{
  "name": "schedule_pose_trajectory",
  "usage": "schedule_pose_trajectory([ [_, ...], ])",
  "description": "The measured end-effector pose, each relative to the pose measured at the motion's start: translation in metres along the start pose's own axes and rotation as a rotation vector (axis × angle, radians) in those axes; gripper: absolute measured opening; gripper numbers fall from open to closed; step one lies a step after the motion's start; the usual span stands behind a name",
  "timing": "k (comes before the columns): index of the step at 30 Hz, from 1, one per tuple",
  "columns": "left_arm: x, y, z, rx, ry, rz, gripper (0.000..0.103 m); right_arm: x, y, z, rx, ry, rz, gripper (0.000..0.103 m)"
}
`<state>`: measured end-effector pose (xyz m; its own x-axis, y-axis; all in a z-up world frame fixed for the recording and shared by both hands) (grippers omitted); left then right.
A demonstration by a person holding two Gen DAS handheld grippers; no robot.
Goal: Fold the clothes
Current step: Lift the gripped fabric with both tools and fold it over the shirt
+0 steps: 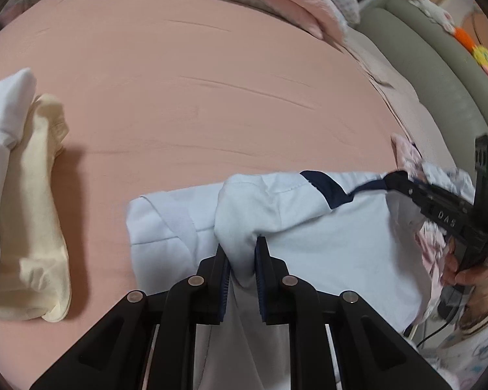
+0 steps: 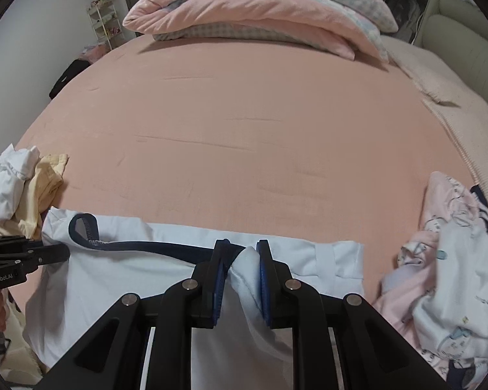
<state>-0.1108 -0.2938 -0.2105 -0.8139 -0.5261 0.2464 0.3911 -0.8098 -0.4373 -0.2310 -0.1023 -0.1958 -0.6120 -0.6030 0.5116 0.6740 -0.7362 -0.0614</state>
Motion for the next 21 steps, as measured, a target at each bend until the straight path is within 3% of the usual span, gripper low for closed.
schedule_pose_trajectory([
  [6,-0.004,-0.003,0.001,0.031,-0.011,-0.017,0.012,0.005,-0.002,-0.012,0.029,0.011,0.002,0.016],
  [12,-0.001,0.007,0.007,0.039,-0.021,0.031,0.012,0.021,0.000,-0.019,0.054,0.006,0.034,0.016],
  [18,0.000,0.006,0.004,0.052,0.001,0.038,0.013,0.027,-0.003,-0.049,0.051,0.130,0.018,0.017],
  [21,0.001,0.005,0.003,0.058,0.011,0.041,0.013,0.019,-0.008,-0.049,0.053,0.111,-0.041,0.018],
])
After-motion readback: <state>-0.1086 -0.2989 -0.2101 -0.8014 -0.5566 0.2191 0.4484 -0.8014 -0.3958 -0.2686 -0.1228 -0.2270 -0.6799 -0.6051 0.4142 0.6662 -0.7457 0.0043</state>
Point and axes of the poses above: each gripper's, at about its wrist camera, not at the fingertips, and z roughly against the way its jaws point, y to its left, x to its top, the point moved 1 cm from there along -z, roughly the way its jaws point, and after that the axes turned 15 degrees about z, right-handed, at the moved point
